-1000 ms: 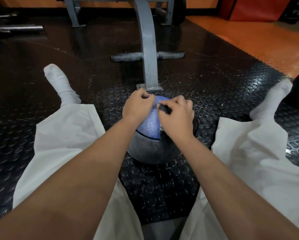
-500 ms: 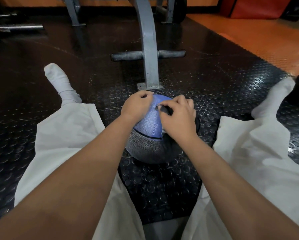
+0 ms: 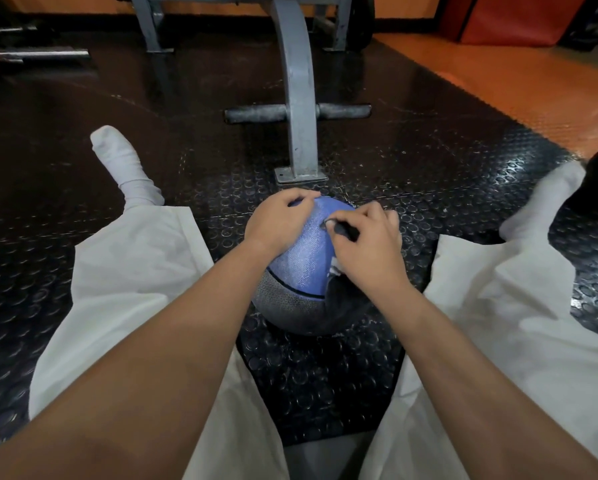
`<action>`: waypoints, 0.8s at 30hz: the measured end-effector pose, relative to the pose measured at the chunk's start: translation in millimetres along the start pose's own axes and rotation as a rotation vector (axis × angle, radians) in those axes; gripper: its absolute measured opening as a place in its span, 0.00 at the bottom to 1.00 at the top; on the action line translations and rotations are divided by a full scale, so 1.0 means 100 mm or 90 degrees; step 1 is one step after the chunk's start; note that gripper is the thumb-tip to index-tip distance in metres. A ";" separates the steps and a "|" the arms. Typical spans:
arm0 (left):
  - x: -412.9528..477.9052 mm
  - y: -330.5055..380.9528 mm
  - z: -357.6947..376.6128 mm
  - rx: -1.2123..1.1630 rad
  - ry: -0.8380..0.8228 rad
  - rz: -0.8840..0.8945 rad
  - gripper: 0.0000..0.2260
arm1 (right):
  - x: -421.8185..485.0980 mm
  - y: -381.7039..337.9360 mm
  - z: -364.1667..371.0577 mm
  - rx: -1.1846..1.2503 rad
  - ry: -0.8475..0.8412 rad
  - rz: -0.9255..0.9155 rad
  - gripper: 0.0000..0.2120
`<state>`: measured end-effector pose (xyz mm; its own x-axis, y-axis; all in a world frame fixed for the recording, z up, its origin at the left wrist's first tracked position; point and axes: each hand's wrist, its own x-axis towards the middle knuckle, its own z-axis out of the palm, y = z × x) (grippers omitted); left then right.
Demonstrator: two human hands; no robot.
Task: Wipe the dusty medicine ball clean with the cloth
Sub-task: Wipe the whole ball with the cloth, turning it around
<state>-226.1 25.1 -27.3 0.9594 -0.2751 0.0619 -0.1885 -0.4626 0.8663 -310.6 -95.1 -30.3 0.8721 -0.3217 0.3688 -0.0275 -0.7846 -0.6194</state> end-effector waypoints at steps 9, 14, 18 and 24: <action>-0.06 -0.02 0.07 -0.004 -0.005 0.037 0.10 | 0.29 -0.12 0.02 -0.010 -0.042 0.103 0.12; 0.03 0.00 0.04 -0.020 -0.048 0.034 0.15 | -0.24 -0.01 -0.03 -0.008 0.035 -0.035 0.07; 0.03 0.00 0.08 -0.023 -0.068 0.047 0.15 | -0.11 -0.01 -0.06 -0.041 0.042 -0.021 0.07; 0.02 -0.02 0.09 0.000 -0.037 0.032 0.13 | 0.40 -0.16 0.02 -0.046 -0.054 0.155 0.13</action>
<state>-226.2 17.9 -33.0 0.9351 -0.3462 0.0763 -0.2359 -0.4470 0.8629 -273.9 -94.5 -6.9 0.8732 -0.4623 0.1545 -0.2731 -0.7266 -0.6305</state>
